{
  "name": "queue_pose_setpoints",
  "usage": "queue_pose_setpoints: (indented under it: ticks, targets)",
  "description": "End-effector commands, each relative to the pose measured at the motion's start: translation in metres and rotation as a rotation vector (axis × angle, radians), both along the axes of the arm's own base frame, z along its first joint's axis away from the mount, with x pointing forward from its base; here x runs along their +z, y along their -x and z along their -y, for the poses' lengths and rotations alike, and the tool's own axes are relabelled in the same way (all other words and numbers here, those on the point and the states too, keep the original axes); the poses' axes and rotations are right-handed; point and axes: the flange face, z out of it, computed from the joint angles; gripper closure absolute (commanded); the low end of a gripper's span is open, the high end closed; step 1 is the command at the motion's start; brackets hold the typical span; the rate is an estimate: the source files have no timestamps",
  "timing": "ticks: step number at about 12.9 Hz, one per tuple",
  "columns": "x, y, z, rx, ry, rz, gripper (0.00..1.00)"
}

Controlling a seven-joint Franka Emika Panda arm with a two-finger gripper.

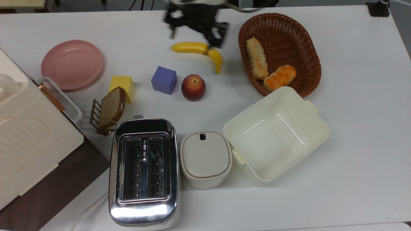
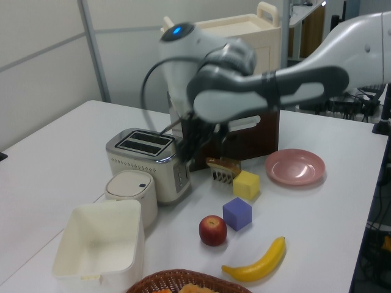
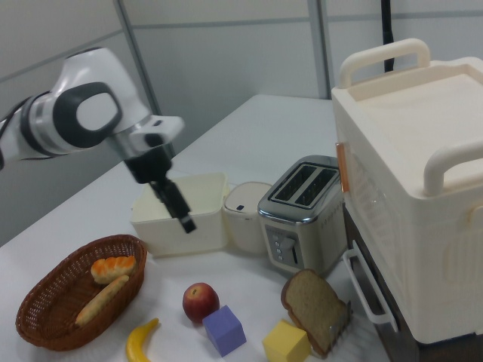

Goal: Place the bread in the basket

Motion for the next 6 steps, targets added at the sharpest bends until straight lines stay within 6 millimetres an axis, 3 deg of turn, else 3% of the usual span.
queue_pose_setpoints:
  ticks: [1,3,6]
  targets:
    - [0.044,0.010,0.071,-0.038,-0.027,-0.020,0.00]
    - [0.055,0.017,0.096,0.021,-0.052,-0.026,0.00]
    - [0.063,0.030,0.106,0.141,-0.103,-0.082,0.00]
